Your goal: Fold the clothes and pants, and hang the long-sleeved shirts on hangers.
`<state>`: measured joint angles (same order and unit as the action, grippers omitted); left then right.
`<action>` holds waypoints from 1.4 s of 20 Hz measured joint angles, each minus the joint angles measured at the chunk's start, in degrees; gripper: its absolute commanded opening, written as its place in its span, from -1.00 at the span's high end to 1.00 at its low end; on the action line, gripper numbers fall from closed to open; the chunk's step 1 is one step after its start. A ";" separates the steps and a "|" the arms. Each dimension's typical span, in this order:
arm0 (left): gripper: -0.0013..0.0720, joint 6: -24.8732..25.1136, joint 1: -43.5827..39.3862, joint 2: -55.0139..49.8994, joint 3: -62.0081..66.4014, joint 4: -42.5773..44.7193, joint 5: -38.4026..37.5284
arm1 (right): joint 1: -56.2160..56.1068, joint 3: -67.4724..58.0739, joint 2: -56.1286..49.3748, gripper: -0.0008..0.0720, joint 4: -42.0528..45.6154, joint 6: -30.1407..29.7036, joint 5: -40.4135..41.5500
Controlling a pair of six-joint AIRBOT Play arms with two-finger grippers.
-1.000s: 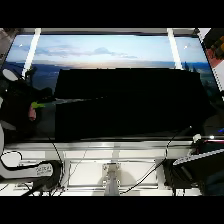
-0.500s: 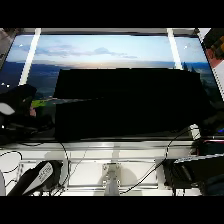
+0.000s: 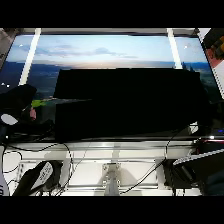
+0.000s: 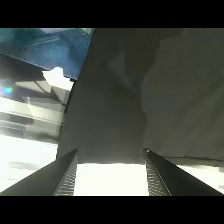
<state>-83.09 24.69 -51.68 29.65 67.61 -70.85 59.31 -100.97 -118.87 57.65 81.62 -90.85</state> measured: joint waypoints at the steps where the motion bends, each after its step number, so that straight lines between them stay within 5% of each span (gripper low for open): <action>1: -0.34 -0.04 0.04 0.02 -0.09 -0.26 0.39 | -0.50 -0.20 -0.11 0.94 -0.13 -0.28 -0.09; 5: -0.35 1.11 0.04 0.13 -0.26 -0.85 0.70 | -0.92 -1.27 0.07 0.94 -0.42 -1.36 -2.23; 14: -0.34 14.14 0.28 -2.38 -0.28 6.12 -1.84 | -0.37 -1.79 0.83 0.94 -4.76 -1.81 -2.99; 20: -0.32 18.27 0.52 -9.90 -0.22 6.14 -2.29 | -0.37 -1.79 0.87 0.94 -7.93 -1.88 -3.15; 24: 0.87 19.19 0.50 -15.32 -0.28 2.38 -2.89 | -0.37 -1.79 0.87 0.94 -9.25 -1.88 -3.37; 28: 0.96 21.07 0.44 -17.64 -0.35 -3.28 -2.54 | -0.37 -1.79 0.87 0.94 -9.62 -1.88 -3.82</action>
<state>-62.02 25.12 -69.32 29.30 64.34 -73.38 58.94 -102.76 -117.99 48.03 79.75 -94.67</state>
